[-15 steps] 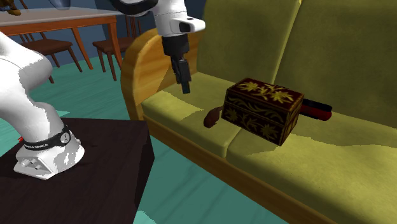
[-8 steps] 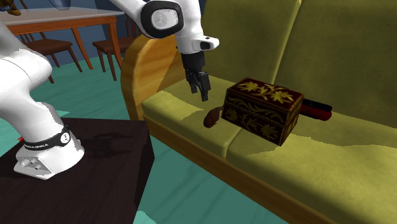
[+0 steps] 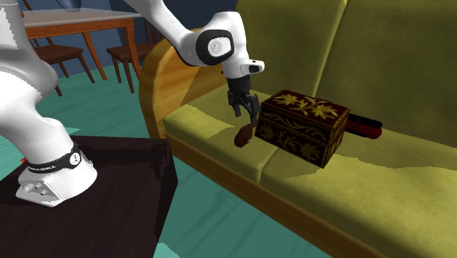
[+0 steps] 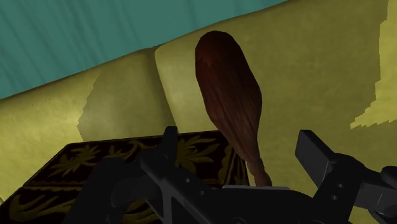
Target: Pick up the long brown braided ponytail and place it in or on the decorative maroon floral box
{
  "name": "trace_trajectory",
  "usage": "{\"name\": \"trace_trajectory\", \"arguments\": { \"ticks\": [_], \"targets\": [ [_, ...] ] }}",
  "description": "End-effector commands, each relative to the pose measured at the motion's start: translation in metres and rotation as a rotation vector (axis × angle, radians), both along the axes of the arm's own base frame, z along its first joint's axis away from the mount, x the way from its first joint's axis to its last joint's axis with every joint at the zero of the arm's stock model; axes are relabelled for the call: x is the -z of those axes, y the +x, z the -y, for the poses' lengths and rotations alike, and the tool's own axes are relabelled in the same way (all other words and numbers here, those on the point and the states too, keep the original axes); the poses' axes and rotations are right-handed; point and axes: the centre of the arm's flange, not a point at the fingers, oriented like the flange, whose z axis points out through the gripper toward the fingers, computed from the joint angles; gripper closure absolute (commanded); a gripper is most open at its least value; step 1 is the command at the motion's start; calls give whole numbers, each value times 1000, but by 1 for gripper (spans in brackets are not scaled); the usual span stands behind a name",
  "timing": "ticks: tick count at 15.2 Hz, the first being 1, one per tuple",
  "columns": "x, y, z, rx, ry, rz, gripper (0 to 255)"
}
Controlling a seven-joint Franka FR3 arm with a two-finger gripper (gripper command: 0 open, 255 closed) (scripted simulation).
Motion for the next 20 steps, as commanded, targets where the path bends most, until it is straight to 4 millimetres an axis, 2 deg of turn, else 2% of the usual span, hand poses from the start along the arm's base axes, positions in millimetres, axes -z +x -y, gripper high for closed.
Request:
{"name": "trace_trajectory", "arguments": {
  "ticks": [1, 7, 15, 16, 20],
  "targets": [
    [10, 5, -6, -13, -5, 4, 0],
    [43, 12, -2, -13, -5, 4, 0],
    [43, 12, -2, -13, -5, 4, 0],
    [43, 12, -2, -13, -5, 4, 255],
    [43, 12, -2, -13, -5, 4, 255]
  ]
}}
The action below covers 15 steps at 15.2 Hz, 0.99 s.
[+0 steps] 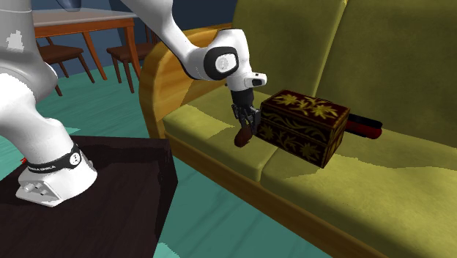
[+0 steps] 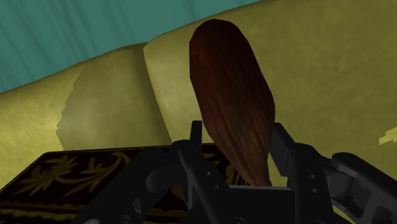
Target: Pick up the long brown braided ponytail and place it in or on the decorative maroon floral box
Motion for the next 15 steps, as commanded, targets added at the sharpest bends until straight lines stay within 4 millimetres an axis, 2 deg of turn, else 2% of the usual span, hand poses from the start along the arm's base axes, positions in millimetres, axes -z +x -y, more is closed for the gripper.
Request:
{"name": "trace_trajectory", "arguments": {
  "ticks": [1, 5, 15],
  "targets": [
    [0, 0, 0, 0, 0, 0, 255],
    [0, 0, 0, 0, 0, 0, 255],
    [-53, 0, 0, 0, 0, 0, 255]
  ]
}}
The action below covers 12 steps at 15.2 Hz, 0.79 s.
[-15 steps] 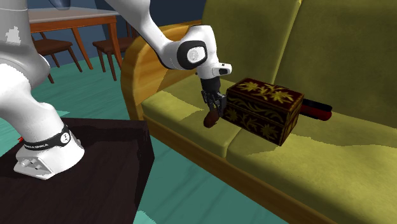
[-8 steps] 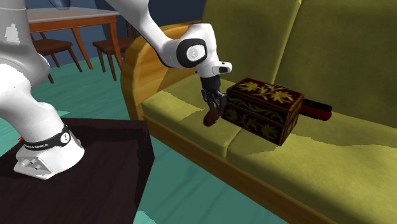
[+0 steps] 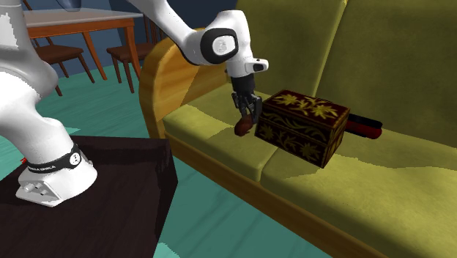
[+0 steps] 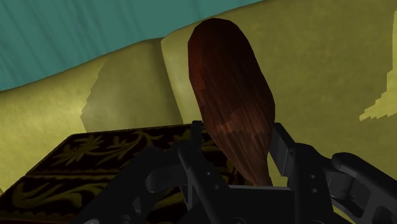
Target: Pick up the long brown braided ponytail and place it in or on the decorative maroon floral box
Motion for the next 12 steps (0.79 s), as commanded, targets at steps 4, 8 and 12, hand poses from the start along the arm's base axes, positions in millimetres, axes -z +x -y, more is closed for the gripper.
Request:
{"name": "trace_trajectory", "arguments": {
  "ticks": [4, 8, 12],
  "targets": [
    [-27, 0, 0, 0, 0, 0, 255],
    [-48, 0, 0, 0, 0, 0, 255],
    [-69, 0, 0, 0, 0, 0, 255]
  ]
}}
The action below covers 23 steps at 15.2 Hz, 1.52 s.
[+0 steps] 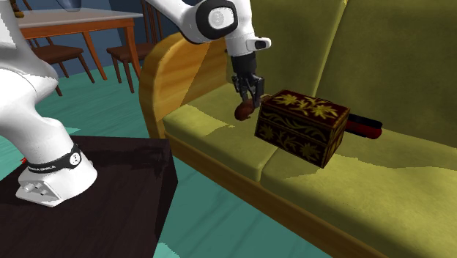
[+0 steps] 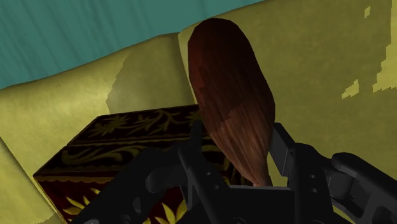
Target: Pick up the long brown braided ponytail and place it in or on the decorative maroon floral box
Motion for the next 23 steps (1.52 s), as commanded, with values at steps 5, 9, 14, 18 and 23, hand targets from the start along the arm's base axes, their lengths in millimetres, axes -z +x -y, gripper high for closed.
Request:
{"name": "trace_trajectory", "arguments": {
  "ticks": [5, 9, 14, 18, 23],
  "targets": [
    [-31, 0, 0, 0, 0, 0, 255],
    [-53, 0, 0, 0, 0, 0, 255],
    [-79, 0, 0, 0, 0, 0, 255],
    [-100, 0, 0, 0, 0, 0, 255],
    [-121, 24, 7, 0, 0, 0, 255]
  ]
}}
